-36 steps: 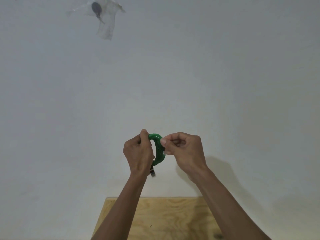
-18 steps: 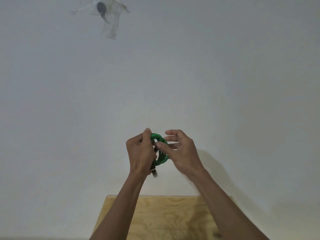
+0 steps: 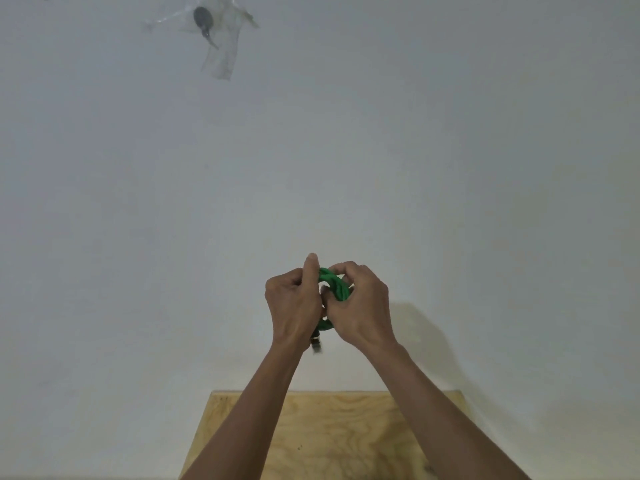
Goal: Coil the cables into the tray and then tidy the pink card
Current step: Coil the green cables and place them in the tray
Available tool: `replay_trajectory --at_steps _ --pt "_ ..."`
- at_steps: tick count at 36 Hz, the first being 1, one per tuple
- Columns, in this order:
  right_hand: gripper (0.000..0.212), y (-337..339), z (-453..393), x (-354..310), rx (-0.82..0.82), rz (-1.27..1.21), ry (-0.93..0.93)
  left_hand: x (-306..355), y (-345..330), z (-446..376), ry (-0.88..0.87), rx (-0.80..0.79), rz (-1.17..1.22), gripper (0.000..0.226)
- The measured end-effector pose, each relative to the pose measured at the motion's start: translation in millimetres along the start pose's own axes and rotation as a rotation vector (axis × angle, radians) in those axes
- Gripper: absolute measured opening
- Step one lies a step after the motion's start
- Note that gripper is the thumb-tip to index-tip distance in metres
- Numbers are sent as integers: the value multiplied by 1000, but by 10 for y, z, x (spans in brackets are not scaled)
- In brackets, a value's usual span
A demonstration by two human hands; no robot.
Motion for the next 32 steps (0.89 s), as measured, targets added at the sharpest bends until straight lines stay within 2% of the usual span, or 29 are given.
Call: replay_trajectory --at_steps 3,6,11,14,18,21,26,29,32 --pt "28 -12 -6 -14 -32 42 35 0 -9 9 4 -65 10 58" --pt "28 -52 -31 68 -88 89 -45 17 -39 48 -44 -150 -28 47" --pt "9 -31 -24 140 -142 175 -84 -2 -30 31 -108 -214 -61 34" --pt "5 7 -63 160 -264 157 -109 -45 -4 -7 -92 -217 -86 30" --pt "12 67 -96 173 -443 101 -138 -131 38 -56 -14 -208 -49 35" --pt "14 102 -96 158 -426 96 -93 -156 42 -59 -9 -202 -35 35" --pt "11 123 -37 153 -297 -77 -76 -125 55 -69 -38 -187 -39 33" --pt "13 103 24 168 -223 -38 -34 -157 68 -78 -29 -170 -42 35" --pt "14 68 52 165 -249 -5 -2 -203 57 -72 -5 -151 -29 39"
Point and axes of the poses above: each hand's wrist, its own z-axis away from the middle knuckle, its own y-axis out of the back of the hand, x = y × z, the point moved 5 cm from there along -z, towards the middle knuckle, and after that the axes turned 15 degrees about -z, right-handed, at the moved point
